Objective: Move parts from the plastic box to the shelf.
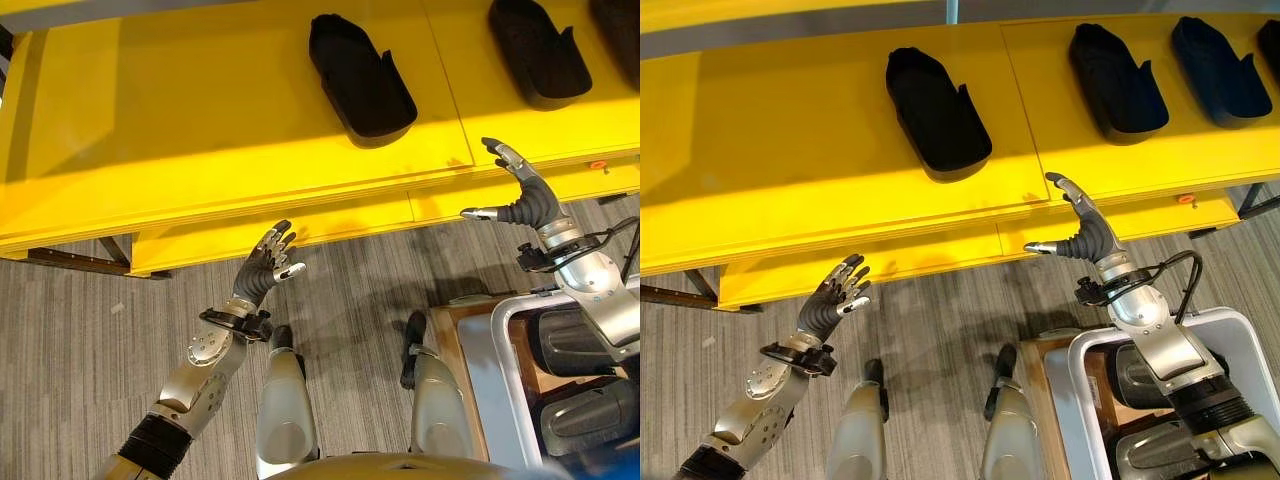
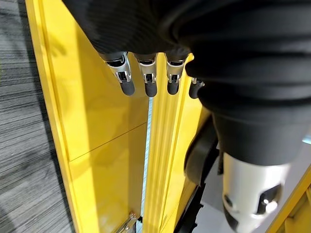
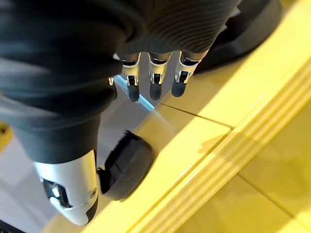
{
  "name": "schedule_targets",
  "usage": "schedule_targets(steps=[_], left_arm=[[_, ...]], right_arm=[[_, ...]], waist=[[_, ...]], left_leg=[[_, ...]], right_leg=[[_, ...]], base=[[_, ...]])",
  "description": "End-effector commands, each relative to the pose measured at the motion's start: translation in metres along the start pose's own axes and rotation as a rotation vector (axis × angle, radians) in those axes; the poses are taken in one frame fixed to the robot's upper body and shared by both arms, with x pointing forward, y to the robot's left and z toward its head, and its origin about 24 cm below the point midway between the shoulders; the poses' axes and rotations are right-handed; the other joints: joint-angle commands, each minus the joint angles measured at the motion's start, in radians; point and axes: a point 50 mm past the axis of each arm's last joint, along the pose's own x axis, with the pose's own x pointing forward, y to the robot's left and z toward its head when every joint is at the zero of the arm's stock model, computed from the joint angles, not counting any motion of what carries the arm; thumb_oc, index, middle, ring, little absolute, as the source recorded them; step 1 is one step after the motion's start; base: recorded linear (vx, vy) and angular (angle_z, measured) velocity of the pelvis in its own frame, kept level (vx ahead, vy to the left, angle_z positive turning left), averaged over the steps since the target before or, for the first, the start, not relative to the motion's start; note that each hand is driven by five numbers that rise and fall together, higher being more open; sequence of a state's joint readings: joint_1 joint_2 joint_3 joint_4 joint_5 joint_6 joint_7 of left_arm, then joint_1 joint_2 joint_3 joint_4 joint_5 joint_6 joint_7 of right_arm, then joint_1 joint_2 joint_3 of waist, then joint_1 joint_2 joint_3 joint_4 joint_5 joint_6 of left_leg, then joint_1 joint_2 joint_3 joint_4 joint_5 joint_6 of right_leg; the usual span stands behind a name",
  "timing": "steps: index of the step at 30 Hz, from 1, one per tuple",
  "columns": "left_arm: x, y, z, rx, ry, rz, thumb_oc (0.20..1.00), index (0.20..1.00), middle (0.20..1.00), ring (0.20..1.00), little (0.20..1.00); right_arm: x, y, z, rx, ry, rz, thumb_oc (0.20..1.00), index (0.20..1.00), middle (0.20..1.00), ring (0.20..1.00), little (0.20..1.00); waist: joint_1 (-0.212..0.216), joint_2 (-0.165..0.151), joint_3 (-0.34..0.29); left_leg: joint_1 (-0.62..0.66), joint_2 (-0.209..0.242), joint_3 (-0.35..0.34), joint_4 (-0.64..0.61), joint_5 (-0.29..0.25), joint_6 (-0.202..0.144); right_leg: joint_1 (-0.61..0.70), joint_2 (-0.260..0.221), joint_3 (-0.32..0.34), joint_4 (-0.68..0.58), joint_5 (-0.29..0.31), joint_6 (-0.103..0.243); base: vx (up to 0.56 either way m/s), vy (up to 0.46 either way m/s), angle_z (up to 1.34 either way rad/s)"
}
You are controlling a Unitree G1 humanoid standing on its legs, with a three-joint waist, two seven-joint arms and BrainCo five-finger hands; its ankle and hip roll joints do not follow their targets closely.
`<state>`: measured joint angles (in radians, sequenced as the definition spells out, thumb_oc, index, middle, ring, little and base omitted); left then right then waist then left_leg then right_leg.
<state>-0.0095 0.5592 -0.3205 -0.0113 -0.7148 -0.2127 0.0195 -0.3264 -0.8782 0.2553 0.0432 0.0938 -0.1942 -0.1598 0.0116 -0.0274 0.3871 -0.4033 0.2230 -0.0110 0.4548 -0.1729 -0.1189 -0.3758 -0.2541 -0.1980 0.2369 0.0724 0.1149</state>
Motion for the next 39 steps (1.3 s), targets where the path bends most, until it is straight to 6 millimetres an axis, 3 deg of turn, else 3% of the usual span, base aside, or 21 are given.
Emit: schedule_targets(steps=[1,9,21,29,39], left_arm=[[0.005,-0.006,0.018,0.066,-0.089,-0.061,1.0,1.0,1.0,1.0,1.0],[0.007,-0.009,0.019,0.063,-0.105,-0.059,1.0,1.0,1.0,1.0,1.0],[0.01,-0.008,0.021,0.066,-0.12,-0.05,1.0,1.0,1.0,1.0,1.0],[0.01,-0.009,0.02,0.067,-0.118,-0.05,1.0,1.0,1.0,1.0,1.0],[0.01,-0.008,0.023,0.068,-0.131,-0.042,1.0,1.0,1.0,1.0,1.0]], right_arm=[[0.027,-0.008,0.03,-0.014,-0.148,-0.06,1.0,1.0,1.0,1.0,1.0],[0.041,0.011,0.02,-0.103,-0.097,-0.022,1.0,1.0,1.0,1.0,1.0],[0.041,0.025,-0.006,-0.164,0.022,0.022,1.0,1.0,1.0,1.0,1.0],[0.04,0.027,-0.018,-0.181,0.08,0.026,1.0,1.0,1.0,1.0,1.0],[0.047,0.009,-0.016,-0.399,0.057,0.008,1.0,1.0,1.0,1.0,1.0]], waist=[[0.026,-0.042,0.01],[0.037,-0.04,0.016],[0.047,-0.042,0.021],[0.047,-0.045,0.023],[0.049,-0.045,0.025]], left_leg=[[-0.005,-0.018,-0.031,-0.039,0.109,0.003],[-0.01,-0.019,-0.031,-0.043,0.111,0.005],[-0.019,-0.025,-0.036,-0.036,0.108,0.009],[-0.022,-0.022,-0.036,-0.029,0.103,0.01],[-0.029,-0.023,-0.033,-0.024,0.098,0.014]], right_leg=[[0.054,-0.055,0.031,0.216,-0.152,0.03],[0.052,-0.055,0.029,0.213,-0.147,0.029],[0.049,-0.058,0.027,0.219,-0.146,0.029],[0.044,-0.056,0.03,0.227,-0.149,0.027],[0.039,-0.056,0.032,0.229,-0.148,0.028]], base=[[0.0,-0.012,0.05],[0.0,-0.001,0.0],[0.0,0.0,0.0],[0.0,0.0,0.0],[0.0,0.001,0.01]])
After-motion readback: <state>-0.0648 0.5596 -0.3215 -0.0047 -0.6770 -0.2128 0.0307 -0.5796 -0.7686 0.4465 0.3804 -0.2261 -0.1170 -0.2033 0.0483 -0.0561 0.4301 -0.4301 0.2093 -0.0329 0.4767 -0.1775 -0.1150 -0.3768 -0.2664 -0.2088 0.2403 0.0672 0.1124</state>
